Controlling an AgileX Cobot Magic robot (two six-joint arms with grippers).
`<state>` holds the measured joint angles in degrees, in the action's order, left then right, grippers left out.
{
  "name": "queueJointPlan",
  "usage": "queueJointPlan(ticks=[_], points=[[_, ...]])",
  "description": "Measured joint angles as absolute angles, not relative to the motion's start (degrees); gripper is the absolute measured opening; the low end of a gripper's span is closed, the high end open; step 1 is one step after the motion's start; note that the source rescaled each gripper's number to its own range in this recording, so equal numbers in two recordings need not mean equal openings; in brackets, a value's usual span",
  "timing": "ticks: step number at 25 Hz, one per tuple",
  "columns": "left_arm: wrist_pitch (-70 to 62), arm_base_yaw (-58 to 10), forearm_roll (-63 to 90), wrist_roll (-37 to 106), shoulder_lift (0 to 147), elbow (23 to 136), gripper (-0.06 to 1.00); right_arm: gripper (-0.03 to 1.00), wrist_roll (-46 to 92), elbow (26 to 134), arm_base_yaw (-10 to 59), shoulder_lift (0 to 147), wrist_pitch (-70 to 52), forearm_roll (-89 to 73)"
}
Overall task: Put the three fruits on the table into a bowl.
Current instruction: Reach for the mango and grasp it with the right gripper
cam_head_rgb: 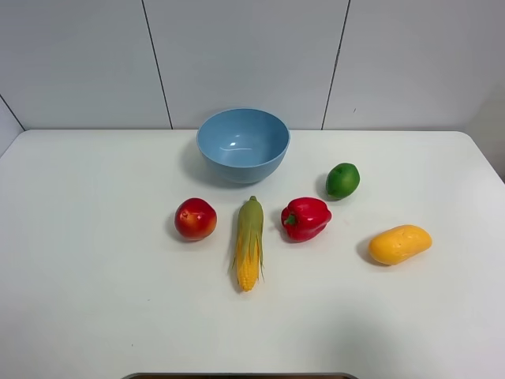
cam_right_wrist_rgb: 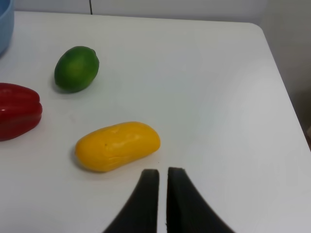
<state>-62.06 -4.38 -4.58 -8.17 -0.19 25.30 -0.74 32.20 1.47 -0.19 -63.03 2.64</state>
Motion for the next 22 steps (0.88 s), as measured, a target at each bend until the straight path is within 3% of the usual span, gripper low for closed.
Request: queueJointPlan(ticks=[22], points=[[-62.1, -4.4, -4.6, -8.2, -0.2, 25.3, 0.96, 0.0, -0.7, 32.2, 1.5, -0.2, -63.0, 2.6]])
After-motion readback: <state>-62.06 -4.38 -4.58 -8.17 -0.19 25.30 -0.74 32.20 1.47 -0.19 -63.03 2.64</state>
